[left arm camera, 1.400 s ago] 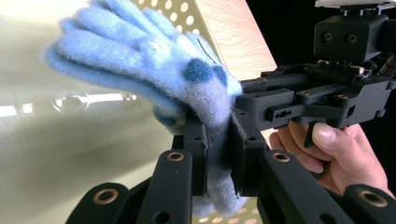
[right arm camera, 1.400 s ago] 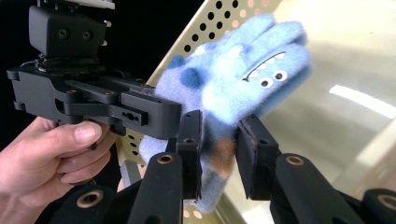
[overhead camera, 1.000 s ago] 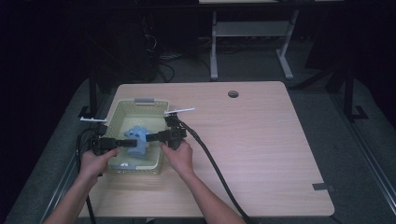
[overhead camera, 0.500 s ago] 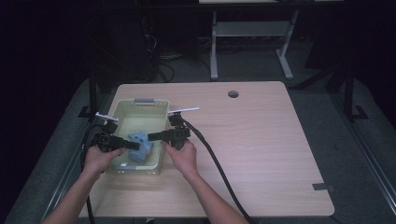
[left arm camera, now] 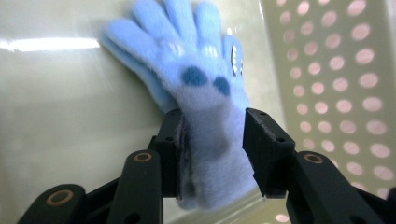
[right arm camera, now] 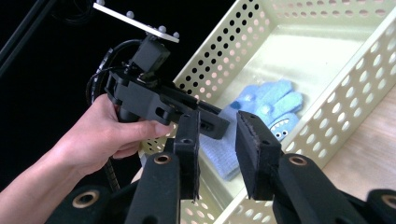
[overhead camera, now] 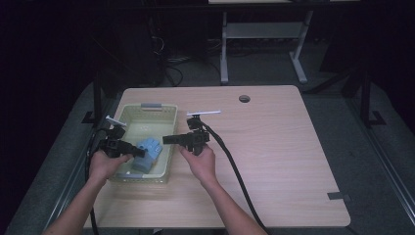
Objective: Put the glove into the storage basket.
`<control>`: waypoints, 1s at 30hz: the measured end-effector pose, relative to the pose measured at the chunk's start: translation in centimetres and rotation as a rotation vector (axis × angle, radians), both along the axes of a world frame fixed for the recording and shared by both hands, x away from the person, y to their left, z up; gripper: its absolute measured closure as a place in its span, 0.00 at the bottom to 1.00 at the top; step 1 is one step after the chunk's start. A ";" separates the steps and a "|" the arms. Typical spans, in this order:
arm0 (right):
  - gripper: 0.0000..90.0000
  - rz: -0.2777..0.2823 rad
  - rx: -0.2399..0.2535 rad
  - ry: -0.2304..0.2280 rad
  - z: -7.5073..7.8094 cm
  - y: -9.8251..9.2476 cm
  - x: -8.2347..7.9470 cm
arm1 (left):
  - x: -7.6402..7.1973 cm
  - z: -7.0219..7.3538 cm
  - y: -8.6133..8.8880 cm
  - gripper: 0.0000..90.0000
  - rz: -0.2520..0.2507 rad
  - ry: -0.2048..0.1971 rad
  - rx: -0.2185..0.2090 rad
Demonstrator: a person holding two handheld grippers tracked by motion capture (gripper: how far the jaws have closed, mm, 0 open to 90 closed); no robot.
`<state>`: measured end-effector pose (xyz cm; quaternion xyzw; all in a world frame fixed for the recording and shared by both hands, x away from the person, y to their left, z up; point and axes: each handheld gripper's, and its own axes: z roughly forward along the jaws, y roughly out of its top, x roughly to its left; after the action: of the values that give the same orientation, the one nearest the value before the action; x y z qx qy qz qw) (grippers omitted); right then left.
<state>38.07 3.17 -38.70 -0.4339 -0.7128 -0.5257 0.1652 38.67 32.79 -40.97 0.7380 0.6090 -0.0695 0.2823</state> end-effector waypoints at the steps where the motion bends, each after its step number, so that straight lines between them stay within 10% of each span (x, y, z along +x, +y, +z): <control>1: 0.78 -0.005 0.001 0.000 0.1 0.0 -0.1 | 0.0 0.2 0.3 0.65 -0.011 -0.004 0.008; 9: 0.77 -0.019 0.003 -0.002 0.0 -0.5 -0.2 | 0.0 1.4 1.0 0.66 0.042 -0.062 -0.004; 20: 0.77 -0.025 -0.001 -0.019 0.0 -1.4 -0.2 | 0.9 -1.1 -1.5 0.75 -0.052 0.058 0.149; 30: 0.75 -0.039 -0.009 -0.006 0.1 -2.5 -0.4 | 0.6 0.1 -0.6 0.69 -0.029 -0.011 0.072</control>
<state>37.71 0.70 -38.60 -0.4466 -0.7071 -0.5271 0.1508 39.26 32.16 -40.85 0.7567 0.5990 -0.0474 0.2578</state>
